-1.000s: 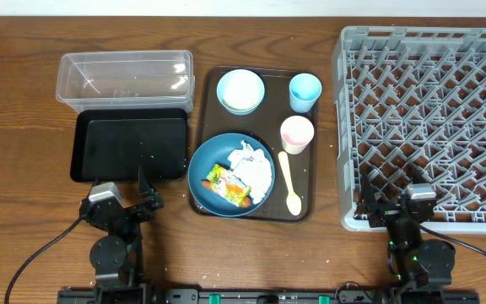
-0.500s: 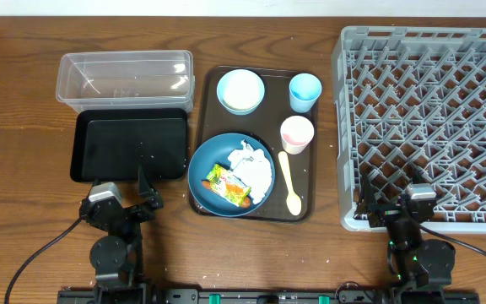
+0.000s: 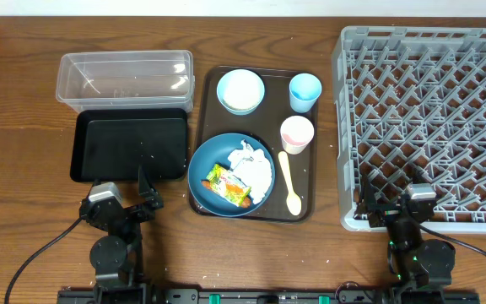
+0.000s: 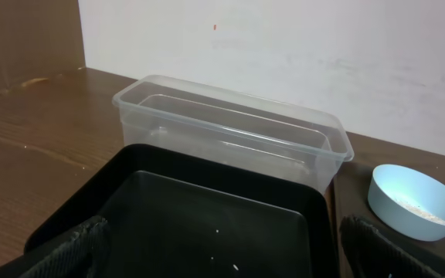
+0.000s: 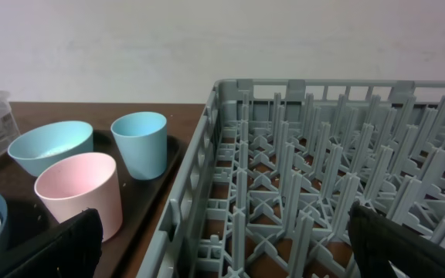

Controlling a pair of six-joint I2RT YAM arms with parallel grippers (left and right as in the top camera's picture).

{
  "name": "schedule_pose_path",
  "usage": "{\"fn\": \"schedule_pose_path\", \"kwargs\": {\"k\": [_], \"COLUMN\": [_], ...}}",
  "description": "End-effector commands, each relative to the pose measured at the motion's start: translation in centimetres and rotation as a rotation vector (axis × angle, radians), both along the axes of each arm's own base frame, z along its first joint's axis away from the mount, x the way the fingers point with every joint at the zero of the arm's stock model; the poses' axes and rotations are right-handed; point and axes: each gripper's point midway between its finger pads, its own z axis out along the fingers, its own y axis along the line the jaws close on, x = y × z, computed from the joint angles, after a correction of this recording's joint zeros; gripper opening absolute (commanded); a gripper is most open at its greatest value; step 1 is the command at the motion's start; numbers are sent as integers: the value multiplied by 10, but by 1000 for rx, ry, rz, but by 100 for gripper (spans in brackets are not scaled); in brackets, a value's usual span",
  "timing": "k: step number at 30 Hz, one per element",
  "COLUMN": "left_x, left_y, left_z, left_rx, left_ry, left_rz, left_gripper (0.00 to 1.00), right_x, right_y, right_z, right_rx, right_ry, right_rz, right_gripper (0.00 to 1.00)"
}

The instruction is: Sort waste into correct bins and load items into the dishwasher rack

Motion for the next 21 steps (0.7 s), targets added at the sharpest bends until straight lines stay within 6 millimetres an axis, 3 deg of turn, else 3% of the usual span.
{"fn": "schedule_pose_path", "kwargs": {"k": [1,3,8,14,21], "left_x": [0,3,3,-3,30], "left_y": [-1,-9,-41,-46,-58], "left_z": [-13,-4,31,106,176], "left_rx": [9,7,7,7,-29], "left_ry": [37,-2,-105,-187,-46], "left_rz": [-9,-56,-242,-268,-354], "left_gripper": [97,97,97,97,97], "right_x": [0,0,-8,-21,-13], "right_y": [2,2,2,-2,-2], "right_z": [7,21,77,139,202], "right_rx": [67,86,85,54,-25], "right_ry": [-21,-76,-301,-437,-443], "right_rz": [11,12,20,0,-11], "right_gripper": [99,99,99,99,99]}}
